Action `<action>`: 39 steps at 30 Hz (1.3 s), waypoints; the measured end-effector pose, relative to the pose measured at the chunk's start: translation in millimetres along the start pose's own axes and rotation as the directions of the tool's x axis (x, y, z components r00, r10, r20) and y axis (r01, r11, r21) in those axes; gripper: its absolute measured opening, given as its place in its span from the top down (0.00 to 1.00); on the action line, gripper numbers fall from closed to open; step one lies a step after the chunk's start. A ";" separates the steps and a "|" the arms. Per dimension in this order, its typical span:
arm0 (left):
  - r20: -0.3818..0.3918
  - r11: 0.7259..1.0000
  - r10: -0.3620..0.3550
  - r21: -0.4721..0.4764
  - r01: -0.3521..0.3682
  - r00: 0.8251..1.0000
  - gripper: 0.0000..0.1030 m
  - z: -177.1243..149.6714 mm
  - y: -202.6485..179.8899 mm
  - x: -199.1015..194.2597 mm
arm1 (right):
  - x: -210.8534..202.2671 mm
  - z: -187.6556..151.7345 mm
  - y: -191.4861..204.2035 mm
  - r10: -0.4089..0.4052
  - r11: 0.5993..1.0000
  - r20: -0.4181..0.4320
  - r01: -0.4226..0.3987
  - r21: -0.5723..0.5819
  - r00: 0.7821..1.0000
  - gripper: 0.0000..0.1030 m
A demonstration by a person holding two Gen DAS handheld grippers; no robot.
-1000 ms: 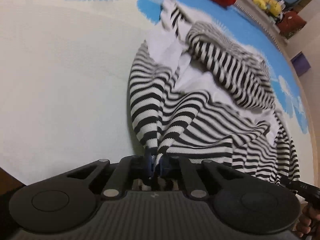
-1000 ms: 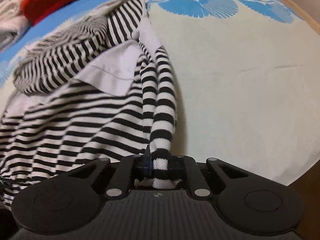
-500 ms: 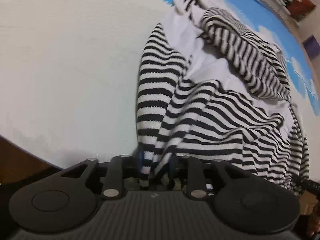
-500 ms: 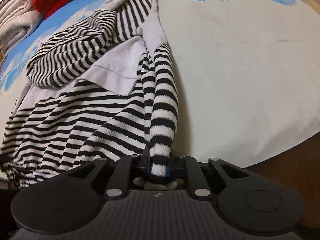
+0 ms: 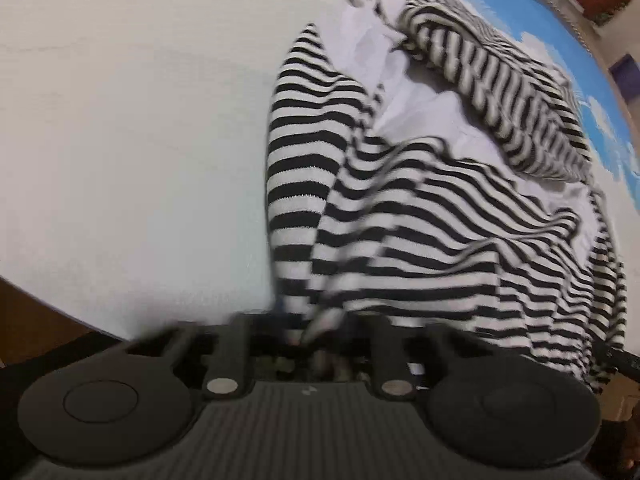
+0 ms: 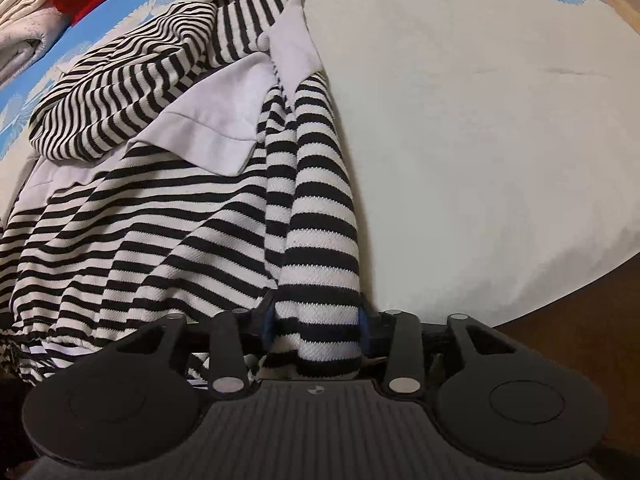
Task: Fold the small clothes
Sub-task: 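Grasp the striped hem edge with both tools side by side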
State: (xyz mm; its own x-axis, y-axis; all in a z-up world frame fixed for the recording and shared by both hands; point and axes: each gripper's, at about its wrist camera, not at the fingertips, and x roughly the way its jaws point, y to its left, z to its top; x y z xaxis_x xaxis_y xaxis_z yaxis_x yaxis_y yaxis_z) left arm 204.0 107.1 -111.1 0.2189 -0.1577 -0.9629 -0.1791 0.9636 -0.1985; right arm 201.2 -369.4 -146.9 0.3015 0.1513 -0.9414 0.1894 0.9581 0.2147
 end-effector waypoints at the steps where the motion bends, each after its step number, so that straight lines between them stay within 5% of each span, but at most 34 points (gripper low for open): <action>1: 0.006 1.000 0.002 0.007 -0.002 1.000 0.87 0.1 -1.0 -1.6 | -3.0 -0.2 1.6 0.010 1.000 0.016 -0.010 -0.005 1.000 0.89; 6: -0.013 1.000 0.014 -0.002 -0.014 1.000 0.78 -1.2 1.9 -2.0 | -9.2 1.4 -3.6 0.002 0.999 0.052 -0.004 0.031 0.999 0.90; 9: -0.020 1.000 0.023 0.019 -0.023 1.000 0.75 -2.7 -0.8 -1.3 | -6.3 -0.2 -6.4 0.006 0.998 0.031 -0.008 0.058 0.999 0.84; 12: -0.022 1.000 0.026 0.017 -0.026 0.999 0.74 -2.9 -0.2 -0.7 | -2.8 -4.6 -0.9 -0.011 1.000 0.000 0.011 0.016 1.000 0.67; 17: -0.023 0.999 0.039 0.033 -0.038 0.999 0.74 -3.3 -2.5 0.3 | -0.3 -6.3 2.1 -0.022 1.000 -0.007 0.022 -0.007 1.000 0.66; 22: -0.028 0.999 0.043 0.031 -0.042 0.999 0.73 -2.3 -3.0 0.8 | -2.8 -6.2 3.3 -0.004 1.000 0.009 0.004 -0.009 1.000 0.81; 29: -0.034 0.997 0.056 0.051 -0.054 0.998 0.69 -1.0 -4.5 2.2 | -0.7 -5.4 4.7 -0.013 1.000 0.016 0.014 -0.011 1.000 0.83; 33: -0.020 0.995 0.047 0.092 -0.045 0.999 0.85 -2.8 -11.3 -0.3 | -1.5 -5.2 5.8 -0.016 1.000 0.023 0.016 -0.009 1.000 0.84; 39: 0.049 0.992 0.030 0.120 -0.036 0.998 0.90 -7.4 -17.9 -14.5 | -14.7 -4.6 5.7 -0.004 1.000 0.092 0.004 -0.002 0.996 0.93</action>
State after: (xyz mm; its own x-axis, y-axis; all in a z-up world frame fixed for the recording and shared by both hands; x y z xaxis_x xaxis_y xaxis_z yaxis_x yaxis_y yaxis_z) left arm 197.0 90.5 -95.0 0.2605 -0.1179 -0.9582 -0.0704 0.9876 -0.1407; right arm 193.6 -365.0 -132.9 0.3854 0.1246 -0.9143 0.1885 0.9593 0.2103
